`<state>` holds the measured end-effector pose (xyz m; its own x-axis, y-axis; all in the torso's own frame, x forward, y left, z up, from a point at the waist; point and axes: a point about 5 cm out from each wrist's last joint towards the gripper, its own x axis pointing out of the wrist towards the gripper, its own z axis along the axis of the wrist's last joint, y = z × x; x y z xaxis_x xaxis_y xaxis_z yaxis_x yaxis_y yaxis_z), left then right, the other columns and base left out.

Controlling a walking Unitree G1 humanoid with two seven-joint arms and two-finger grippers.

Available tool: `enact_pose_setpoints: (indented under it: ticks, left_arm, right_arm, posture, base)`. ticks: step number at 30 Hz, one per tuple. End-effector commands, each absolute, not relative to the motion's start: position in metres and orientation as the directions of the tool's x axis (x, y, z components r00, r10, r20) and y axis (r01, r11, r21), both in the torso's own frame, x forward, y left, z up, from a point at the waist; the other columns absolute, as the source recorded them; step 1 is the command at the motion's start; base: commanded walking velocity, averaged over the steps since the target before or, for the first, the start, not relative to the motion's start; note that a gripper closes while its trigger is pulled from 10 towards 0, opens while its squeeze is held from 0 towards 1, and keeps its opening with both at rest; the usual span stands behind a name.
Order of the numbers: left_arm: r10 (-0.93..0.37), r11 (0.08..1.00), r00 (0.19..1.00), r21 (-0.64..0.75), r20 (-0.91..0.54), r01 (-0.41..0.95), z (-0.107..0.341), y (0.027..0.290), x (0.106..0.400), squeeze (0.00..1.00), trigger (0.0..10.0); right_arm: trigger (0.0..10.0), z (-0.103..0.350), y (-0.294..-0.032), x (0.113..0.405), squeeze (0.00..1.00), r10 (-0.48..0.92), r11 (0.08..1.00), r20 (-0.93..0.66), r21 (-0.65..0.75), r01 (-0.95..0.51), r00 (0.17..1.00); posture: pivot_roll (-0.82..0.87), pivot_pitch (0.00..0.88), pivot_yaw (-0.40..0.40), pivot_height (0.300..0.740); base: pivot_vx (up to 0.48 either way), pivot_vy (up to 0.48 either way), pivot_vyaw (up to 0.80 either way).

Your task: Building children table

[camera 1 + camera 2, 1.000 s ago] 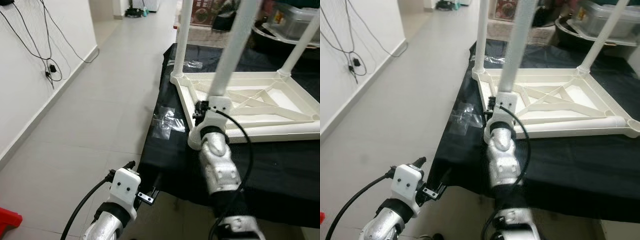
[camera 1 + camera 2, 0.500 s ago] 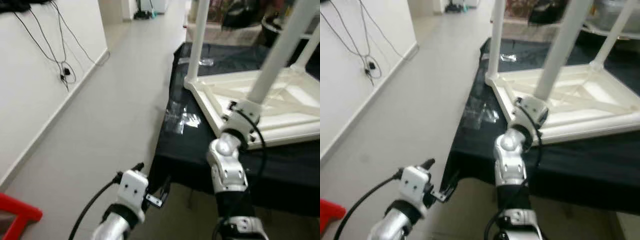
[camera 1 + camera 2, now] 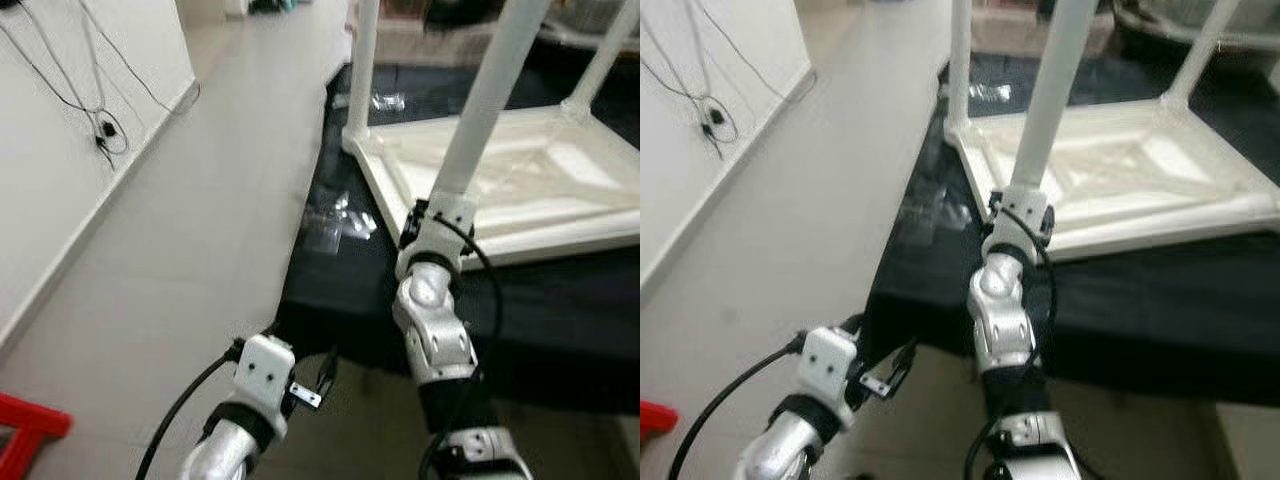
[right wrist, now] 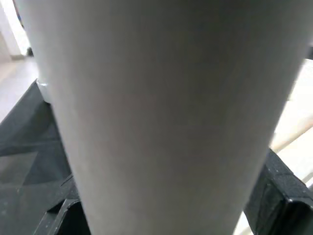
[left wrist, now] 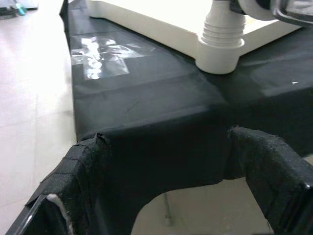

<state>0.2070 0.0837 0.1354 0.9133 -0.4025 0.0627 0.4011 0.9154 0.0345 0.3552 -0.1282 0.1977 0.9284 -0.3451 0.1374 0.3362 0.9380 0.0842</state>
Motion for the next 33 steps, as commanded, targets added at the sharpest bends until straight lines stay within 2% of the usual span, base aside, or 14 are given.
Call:
enact_pose_setpoints:
  ticks: [1,4,5,7,8,9,11,13,14,15,18,22,26,33]
  left_arm:
    - [-0.406,0.914,0.912,0.029,0.046,0.405,0.131,0.084,0.205,0.0,10.0]
    - [-0.406,0.914,0.913,0.03,0.047,0.405,0.131,0.084,0.204,0.0,10.0]
    - [-0.406,0.914,0.913,0.03,0.047,0.405,0.131,0.084,0.204,0.0,10.0]
    - [-0.406,0.914,0.913,0.03,0.047,0.405,0.131,0.084,0.204,0.0,10.0]
    - [-0.405,0.914,0.913,0.03,0.047,0.404,0.131,0.084,0.204,0.0,10.0]
    - [-0.405,0.914,0.913,0.03,0.047,0.404,0.131,0.084,0.204,0.0,10.0]
    - [-0.405,0.914,0.913,0.031,0.048,0.404,0.131,0.084,0.204,0.0,10.0]
    - [-0.405,0.914,0.913,0.031,0.048,0.404,0.131,0.084,0.204,0.0,10.0]
    - [-0.406,0.914,0.913,0.03,0.049,0.405,0.131,0.084,0.205,0.0,10.0]
    - [-0.406,0.914,0.913,0.03,0.049,0.405,0.131,0.084,0.205,0.0,10.0]
    - [-0.409,0.912,0.911,0.028,0.05,0.408,0.131,0.084,0.205,0.0,10.0]
    - [-0.419,0.908,0.906,0.017,0.065,0.418,0.135,0.082,0.204,0.0,10.0]
    - [-0.427,0.904,0.9,0.012,0.086,0.427,0.138,0.08,0.203,0.0,10.0]
    - [-0.472,0.881,0.859,0.064,0.198,0.469,0.164,0.07,0.199,0.0,10.0]
  right_arm:
    - [10.0,0.202,-0.132,0.361,0.0,-0.245,0.965,0.152,0.135,0.226,0.957]
    - [10.0,0.205,-0.133,0.364,0.0,-0.176,0.976,0.169,0.161,0.149,0.97]
    - [10.0,0.21,-0.132,0.365,0.0,-0.091,0.987,0.2,0.152,0.061,0.976]
    - [10.0,0.21,-0.132,0.365,0.0,-0.091,0.987,0.2,0.152,0.061,0.976]
    - [10.0,0.219,-0.137,0.368,0.0,0.096,0.987,0.252,0.101,-0.125,0.963]
    - [10.0,0.222,-0.14,0.369,0.0,0.173,0.978,0.27,0.066,-0.198,0.947]
    - [10.0,0.225,-0.145,0.37,0.0,0.278,0.956,0.273,0.019,-0.294,0.921]
    - [10.0,0.225,-0.145,0.37,0.0,0.278,0.956,0.273,0.019,-0.294,0.921]
    - [10.0,0.225,-0.151,0.372,0.0,0.405,0.909,0.249,-0.003,-0.417,0.88]
    - [10.0,0.225,-0.151,0.372,0.0,0.405,0.909,0.249,-0.003,-0.417,0.88]
    - [10.0,0.225,-0.153,0.377,0.0,0.604,0.789,0.184,0.001,-0.614,0.776]
    - [10.0,0.225,-0.144,0.381,0.0,0.709,0.695,0.144,0.027,-0.719,0.69]
    - [10.0,0.224,-0.14,0.384,0.0,0.731,0.674,0.124,0.026,-0.738,0.671]
    - [10.0,0.216,-0.126,0.387,0.0,0.816,0.576,0.05,0.025,-0.817,0.576]
  posture:
    - [0.09,0.144,-0.055,0.74]
    - [0.1,0.143,-0.056,0.74]
    - [0.1,0.142,-0.056,0.74]
    - [0.1,0.142,-0.056,0.74]
    - [0.09,0.143,-0.057,0.74]
    - [0.1,0.142,-0.056,0.74]
    - [0.1,0.144,-0.057,0.74]
    - [0.1,0.144,-0.057,0.74]
    - [0.1,0.146,-0.058,0.74]
    - [0.1,0.146,-0.058,0.74]
    - [0.1,0.149,-0.061,0.74]
    - [0.11,0.155,-0.064,0.74]
    - [0.11,0.157,-0.065,0.74]
    - [0.13,0.164,-0.075,0.74]
  base:
    - [0.0,0.0,0.0]
    - [0.0,0.0,0.0]
    - [0.0,0.0,0.0]
    - [0.0,0.0,0.0]
    - [0.0,0.0,0.0]
    - [0.0,0.0,0.0]
    - [0.0,0.0,0.0]
    - [0.0,0.0,0.0]
    - [0.0,0.0,0.0]
    - [0.0,0.0,0.0]
    - [0.0,0.0,0.0]
    - [0.0,0.0,0.0]
    - [0.0,0.0,0.0]
    - [0.0,0.0,0.0]
